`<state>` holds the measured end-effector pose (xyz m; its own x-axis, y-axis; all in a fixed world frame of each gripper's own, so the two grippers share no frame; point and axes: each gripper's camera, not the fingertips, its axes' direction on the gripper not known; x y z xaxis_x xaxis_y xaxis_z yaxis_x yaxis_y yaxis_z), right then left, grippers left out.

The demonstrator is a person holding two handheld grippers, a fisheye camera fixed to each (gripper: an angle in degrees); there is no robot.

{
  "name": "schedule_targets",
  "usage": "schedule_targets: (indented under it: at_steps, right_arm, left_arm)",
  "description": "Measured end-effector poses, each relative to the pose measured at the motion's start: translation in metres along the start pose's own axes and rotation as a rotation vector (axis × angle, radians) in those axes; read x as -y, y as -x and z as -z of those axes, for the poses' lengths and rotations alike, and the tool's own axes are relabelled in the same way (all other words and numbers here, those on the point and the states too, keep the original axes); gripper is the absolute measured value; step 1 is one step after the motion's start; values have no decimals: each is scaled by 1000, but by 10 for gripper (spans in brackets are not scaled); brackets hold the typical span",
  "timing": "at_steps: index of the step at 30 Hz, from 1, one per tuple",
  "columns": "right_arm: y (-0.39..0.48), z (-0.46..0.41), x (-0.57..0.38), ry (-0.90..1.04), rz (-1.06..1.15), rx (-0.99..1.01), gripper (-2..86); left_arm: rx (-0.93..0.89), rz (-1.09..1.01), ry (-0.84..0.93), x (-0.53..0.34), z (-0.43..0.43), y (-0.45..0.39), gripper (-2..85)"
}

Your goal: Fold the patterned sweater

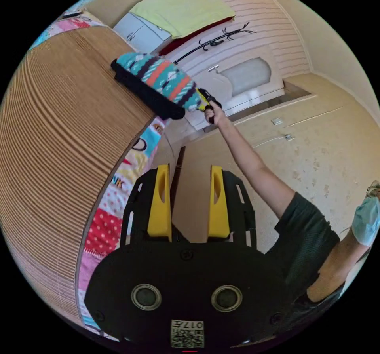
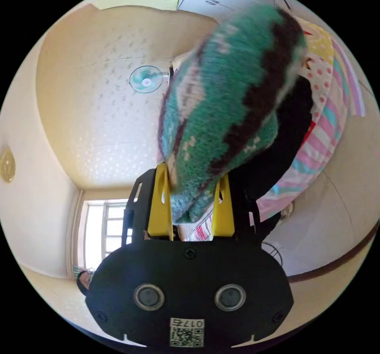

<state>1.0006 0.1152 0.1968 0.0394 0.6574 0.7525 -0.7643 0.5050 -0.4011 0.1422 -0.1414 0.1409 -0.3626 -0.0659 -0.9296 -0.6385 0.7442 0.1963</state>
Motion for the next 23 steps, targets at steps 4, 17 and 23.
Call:
schedule_targets:
  at_steps: [4, 17, 23]
  right_arm:
    - [26, -12, -17, -32, 8, -164, 154]
    - [46, -216, -230, 54, 287, -568, 16]
    - [2, -418, -278, 528, 286, -253, 8]
  left_arm:
    - [85, 234, -86, -121, 1, 74, 116]
    - [184, 790, -912, -431, 73, 81, 88]
    - [449, 849, -1338, -538, 153, 31, 110]
